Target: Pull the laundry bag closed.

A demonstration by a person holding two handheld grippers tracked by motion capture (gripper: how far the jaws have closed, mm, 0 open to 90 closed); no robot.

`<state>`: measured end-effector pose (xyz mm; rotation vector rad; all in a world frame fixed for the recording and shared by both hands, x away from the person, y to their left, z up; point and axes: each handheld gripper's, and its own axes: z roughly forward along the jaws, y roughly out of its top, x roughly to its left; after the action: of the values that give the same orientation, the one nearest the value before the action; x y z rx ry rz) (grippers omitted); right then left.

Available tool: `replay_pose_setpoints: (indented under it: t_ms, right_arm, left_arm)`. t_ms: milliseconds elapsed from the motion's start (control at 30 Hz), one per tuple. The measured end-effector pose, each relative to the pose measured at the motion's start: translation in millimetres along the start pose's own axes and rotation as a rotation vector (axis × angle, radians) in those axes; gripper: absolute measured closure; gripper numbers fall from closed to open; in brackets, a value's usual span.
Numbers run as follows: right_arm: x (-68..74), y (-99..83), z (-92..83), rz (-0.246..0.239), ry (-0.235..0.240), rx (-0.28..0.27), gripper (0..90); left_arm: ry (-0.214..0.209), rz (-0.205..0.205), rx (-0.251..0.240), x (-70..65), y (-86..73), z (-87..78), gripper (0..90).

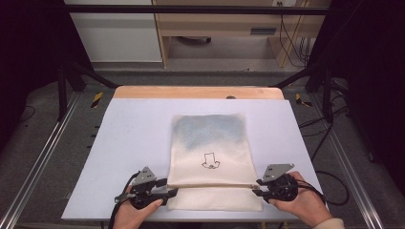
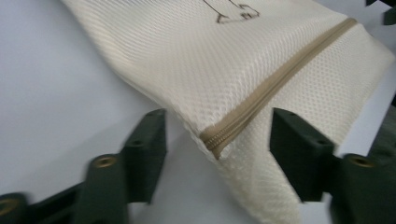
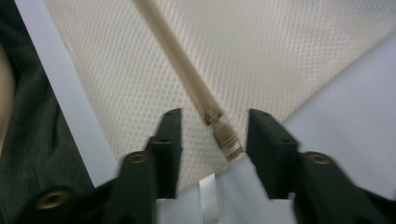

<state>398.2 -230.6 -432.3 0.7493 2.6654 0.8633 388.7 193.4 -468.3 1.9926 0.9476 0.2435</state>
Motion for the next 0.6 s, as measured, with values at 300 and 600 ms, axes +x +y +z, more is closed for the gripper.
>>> replay_pose_setpoints:
  t_ms: [300, 600]
  right_arm:
    - [-17.5, 7.9, -18.6, 0.193, -0.264, -0.235, 12.3]
    - [-44.1, -12.6, -20.6, 0.365, -0.439, -0.31, 7.1]
  left_arm:
    - [0.248, -0.002, -0.159, 43.8, 12.6, -49.4, 6.0]
    - [0.403, 0.016, -0.17, 96.0, 6.4, -73.7, 4.3]
